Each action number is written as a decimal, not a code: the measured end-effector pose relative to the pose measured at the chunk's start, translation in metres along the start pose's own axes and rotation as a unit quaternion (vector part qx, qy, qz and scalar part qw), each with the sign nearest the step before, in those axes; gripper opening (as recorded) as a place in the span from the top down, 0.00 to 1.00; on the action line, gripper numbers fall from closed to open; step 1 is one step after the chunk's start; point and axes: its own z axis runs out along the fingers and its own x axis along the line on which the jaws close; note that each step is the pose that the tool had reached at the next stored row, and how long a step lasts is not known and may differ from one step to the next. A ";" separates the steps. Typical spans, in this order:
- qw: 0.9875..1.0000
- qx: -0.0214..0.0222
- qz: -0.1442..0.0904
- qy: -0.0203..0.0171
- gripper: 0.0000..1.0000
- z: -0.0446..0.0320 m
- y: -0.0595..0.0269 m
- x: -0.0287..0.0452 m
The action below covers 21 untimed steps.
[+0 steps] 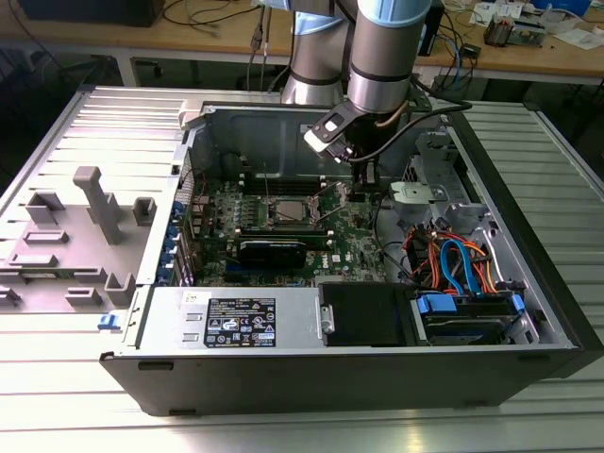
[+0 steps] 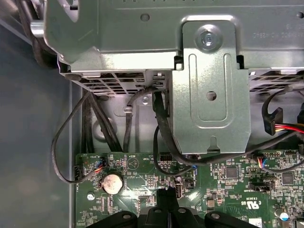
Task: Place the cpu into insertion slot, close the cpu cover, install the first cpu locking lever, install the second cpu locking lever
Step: 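Close the cpu cover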
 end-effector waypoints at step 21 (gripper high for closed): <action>1.000 0.001 0.000 0.002 0.89 -0.0043 -0.0147 -0.0003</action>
